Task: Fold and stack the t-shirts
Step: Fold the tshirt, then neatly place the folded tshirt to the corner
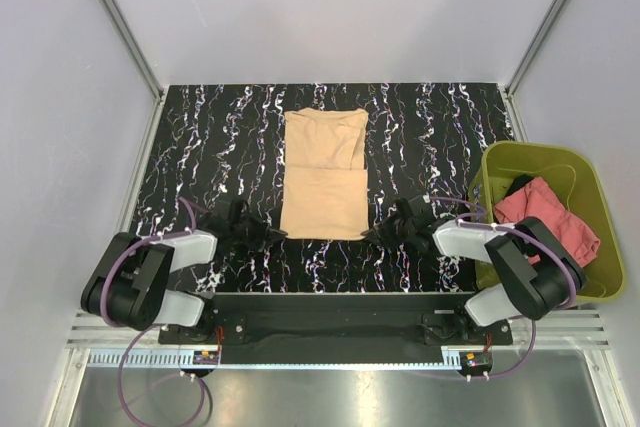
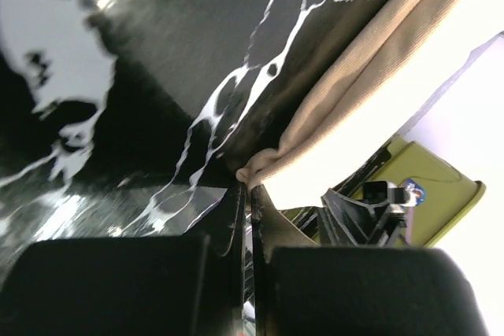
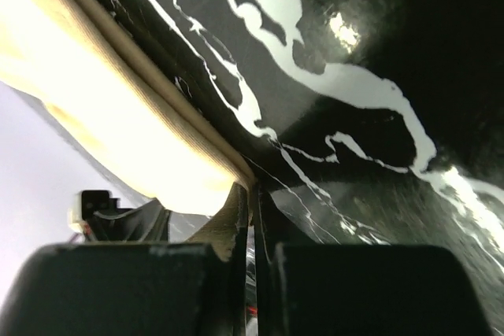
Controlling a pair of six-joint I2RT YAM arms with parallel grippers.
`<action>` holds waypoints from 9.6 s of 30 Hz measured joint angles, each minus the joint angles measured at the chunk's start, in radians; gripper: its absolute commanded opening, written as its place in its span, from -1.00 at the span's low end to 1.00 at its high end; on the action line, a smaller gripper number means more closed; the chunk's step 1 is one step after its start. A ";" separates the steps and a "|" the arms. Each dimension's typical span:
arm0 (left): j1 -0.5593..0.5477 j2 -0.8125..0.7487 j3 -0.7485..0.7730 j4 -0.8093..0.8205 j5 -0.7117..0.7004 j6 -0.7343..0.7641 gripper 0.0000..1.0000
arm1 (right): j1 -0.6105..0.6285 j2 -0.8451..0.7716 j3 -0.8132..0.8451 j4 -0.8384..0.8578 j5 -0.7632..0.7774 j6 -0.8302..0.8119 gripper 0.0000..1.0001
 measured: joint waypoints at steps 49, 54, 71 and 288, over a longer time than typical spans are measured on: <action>-0.118 -0.570 0.447 -0.893 -0.084 0.188 -1.00 | 0.136 -0.438 0.370 -0.808 -0.084 -0.218 -1.00; -0.116 -0.362 0.531 -0.853 -0.106 0.233 -1.00 | -0.005 -0.298 0.455 -0.813 -0.127 -0.308 -1.00; 0.039 0.169 0.931 -0.759 -0.040 0.365 -1.00 | -0.267 0.122 0.822 -0.813 -0.320 -0.527 -1.00; 0.084 0.771 1.176 -0.423 0.066 0.926 0.46 | -0.460 -0.010 0.671 -0.710 -0.724 -0.858 0.19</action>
